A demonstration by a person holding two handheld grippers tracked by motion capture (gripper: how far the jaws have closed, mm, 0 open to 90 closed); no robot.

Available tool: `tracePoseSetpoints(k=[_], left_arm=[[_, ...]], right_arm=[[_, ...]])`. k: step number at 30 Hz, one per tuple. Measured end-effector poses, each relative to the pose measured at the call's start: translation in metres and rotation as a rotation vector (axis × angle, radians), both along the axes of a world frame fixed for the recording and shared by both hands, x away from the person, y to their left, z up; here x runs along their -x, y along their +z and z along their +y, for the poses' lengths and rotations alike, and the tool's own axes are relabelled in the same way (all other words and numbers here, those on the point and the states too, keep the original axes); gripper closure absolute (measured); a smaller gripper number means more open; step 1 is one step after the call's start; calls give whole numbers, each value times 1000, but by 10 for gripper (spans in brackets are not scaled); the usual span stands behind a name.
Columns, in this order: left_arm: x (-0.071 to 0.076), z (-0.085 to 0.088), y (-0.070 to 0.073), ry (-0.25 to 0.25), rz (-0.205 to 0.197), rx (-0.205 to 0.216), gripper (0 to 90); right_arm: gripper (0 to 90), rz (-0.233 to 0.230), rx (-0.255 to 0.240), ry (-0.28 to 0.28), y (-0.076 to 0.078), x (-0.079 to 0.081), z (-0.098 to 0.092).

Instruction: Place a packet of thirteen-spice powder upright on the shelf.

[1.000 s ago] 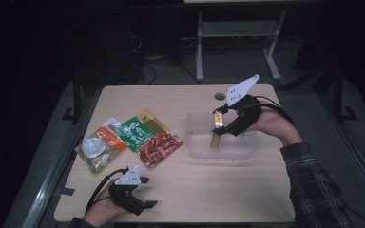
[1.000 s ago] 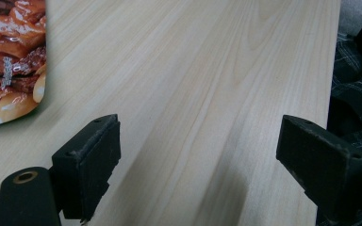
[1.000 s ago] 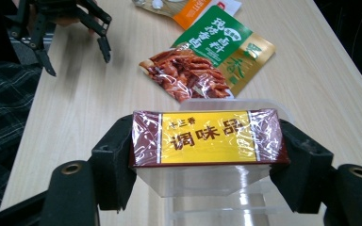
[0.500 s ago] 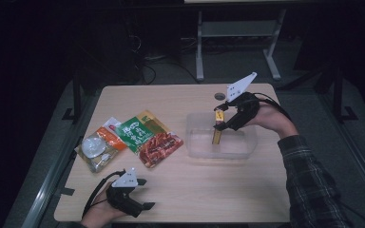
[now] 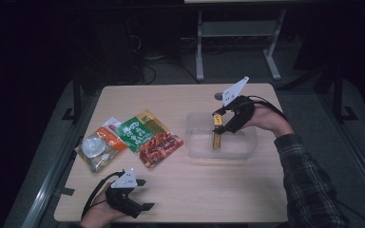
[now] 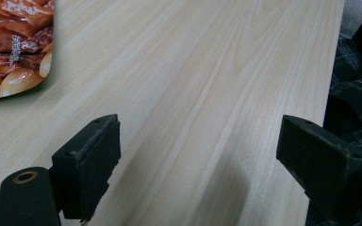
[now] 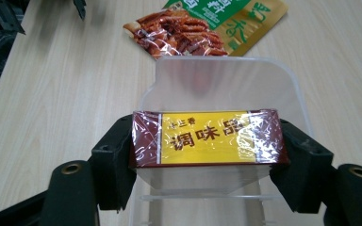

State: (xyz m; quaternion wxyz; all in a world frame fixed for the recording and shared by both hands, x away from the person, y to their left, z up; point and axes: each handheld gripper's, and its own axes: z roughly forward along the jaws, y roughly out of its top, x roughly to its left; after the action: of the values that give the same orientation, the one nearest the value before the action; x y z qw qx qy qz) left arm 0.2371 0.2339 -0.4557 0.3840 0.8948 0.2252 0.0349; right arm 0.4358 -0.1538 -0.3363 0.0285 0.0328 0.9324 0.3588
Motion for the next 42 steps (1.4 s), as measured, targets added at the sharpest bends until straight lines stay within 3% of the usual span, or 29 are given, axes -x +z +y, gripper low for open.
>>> tracePoseSetpoints(k=[6,17,22,28,31,33,36,40,42], left_arm=[[1,0,0,-1,-4,0,139],[0,0,1,-5,-1,-4,139],[0,-1,1,-8,0,1,139],[-1,1,3,-5,-8,10,139],[-3,0,4,-1,-4,20,139],[-5,0,4,-6,-7,19,139],[-7,-1,6,-8,-9,26,139],[-10,-1,7,-10,-8,28,139],[-11,-1,7,-13,-7,28,139]], right_arm=[[310,17,39,0,-11,-3,7],[302,36,53,-31,-29,-5,2],[256,23,71,-61,-29,-4,4],[190,7,18,-124,-18,3,-3],[154,3,-16,-176,-11,14,-11],[151,2,-12,-198,-9,17,-13],[164,8,-100,-278,-5,33,-22],[165,-3,-120,-325,-5,45,-29],[165,-35,-92,-360,-7,59,-32]])
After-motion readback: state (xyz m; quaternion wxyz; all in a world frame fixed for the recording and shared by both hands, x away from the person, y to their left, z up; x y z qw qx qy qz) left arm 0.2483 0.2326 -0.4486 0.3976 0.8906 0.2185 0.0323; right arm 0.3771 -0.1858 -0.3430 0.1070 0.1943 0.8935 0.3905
